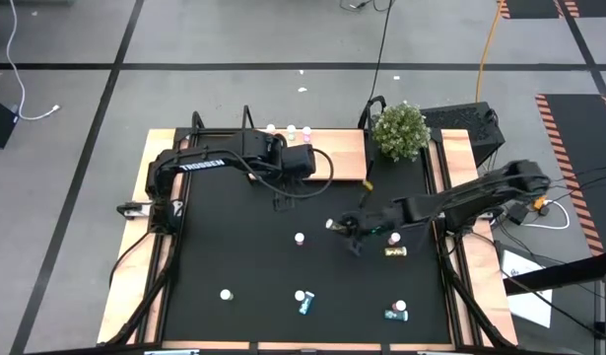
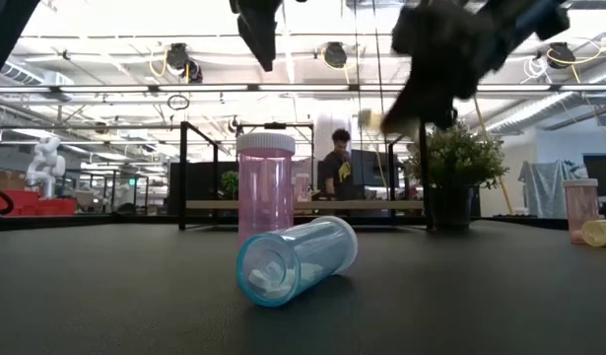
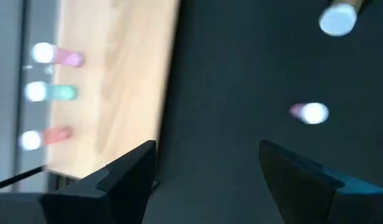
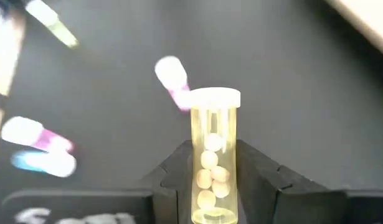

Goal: Pick and place medicine bottles onto shelf by color
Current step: Put the top left yellow pill bottle on the shelf

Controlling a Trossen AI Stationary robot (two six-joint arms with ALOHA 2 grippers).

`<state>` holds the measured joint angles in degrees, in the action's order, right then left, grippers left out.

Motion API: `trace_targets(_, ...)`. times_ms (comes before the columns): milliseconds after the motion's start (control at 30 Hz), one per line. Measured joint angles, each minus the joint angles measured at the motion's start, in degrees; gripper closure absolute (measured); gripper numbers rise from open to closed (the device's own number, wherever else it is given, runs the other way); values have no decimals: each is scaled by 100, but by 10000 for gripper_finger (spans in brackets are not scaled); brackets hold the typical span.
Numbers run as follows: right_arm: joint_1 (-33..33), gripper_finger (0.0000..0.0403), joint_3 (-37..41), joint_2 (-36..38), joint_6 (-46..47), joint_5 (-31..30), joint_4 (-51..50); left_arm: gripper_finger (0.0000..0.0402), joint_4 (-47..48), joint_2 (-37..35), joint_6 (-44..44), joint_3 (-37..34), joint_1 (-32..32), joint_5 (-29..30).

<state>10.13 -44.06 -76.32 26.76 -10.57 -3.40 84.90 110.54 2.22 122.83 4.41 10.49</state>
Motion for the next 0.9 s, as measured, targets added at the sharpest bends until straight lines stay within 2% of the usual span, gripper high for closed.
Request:
trace_targets(167, -20, 308, 543, 975, -896, -14, 1456, 117, -525, 0, -19, 0, -35, -576)
trace_targets(300, -112, 308, 1047, 1455, -1280, -16, 2523, 117, -1168, -60, -54, 55, -66, -1125)
trace_targets(433, -133, 308, 1212, 1653, -1626, -15, 2889, 117, -1891, -135, -261, 87, -149, -1518)
trace_targets(700, -149, 308, 1210, 1653, -2036, -13, 3587, 117, -3052, -180, -1111, 70, -452, -1555)
trace_targets(900, -149, 308, 1208, 1652, -2126, -13, 3969, 117, -3546, -175, -1414, 70, -567, -1562)
